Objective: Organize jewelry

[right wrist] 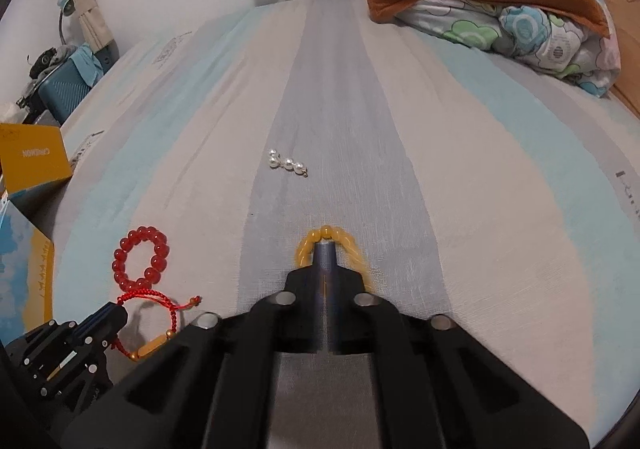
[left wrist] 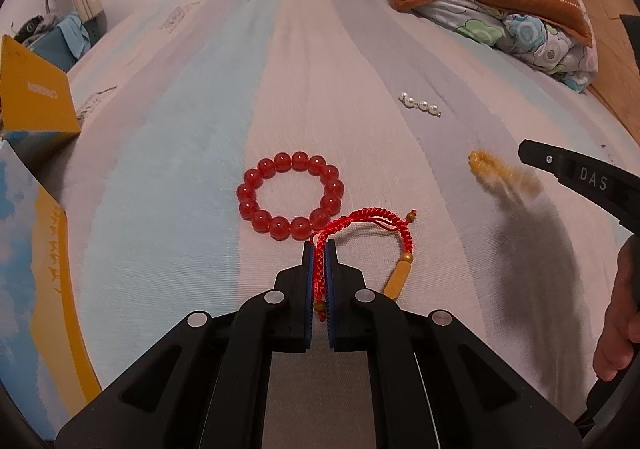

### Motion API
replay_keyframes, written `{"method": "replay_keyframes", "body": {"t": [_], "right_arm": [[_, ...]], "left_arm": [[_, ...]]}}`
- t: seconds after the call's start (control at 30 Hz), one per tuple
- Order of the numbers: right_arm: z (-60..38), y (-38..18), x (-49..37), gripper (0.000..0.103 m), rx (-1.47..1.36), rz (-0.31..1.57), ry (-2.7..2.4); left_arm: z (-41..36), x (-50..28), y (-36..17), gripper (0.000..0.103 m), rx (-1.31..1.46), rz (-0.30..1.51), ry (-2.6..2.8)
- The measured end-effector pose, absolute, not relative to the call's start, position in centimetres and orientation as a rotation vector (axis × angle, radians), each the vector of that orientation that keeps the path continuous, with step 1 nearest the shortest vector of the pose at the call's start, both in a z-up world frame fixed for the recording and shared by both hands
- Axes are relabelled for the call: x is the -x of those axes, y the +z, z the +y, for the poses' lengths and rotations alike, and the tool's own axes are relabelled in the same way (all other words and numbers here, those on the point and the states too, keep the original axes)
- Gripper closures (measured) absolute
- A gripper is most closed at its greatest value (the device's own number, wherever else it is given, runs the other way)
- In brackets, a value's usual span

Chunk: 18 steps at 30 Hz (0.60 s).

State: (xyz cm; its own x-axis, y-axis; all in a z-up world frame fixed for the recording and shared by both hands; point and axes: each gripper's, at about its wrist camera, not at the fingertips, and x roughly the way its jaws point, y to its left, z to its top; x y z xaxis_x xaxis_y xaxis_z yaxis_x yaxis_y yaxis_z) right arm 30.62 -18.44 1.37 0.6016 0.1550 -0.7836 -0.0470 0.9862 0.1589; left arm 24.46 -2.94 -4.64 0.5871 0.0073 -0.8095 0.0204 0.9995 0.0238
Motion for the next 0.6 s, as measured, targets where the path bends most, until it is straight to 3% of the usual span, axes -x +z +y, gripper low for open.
{"method": "replay_keyframes", "body": {"t": [0.6], "right_arm": [[-19.5,4.2,-29.5,0.103,-0.136,0.871,0.108]], "left_arm": [[-1.8,-23.2,-2.1,0.099,-0.018,0.914,0.0]]}}
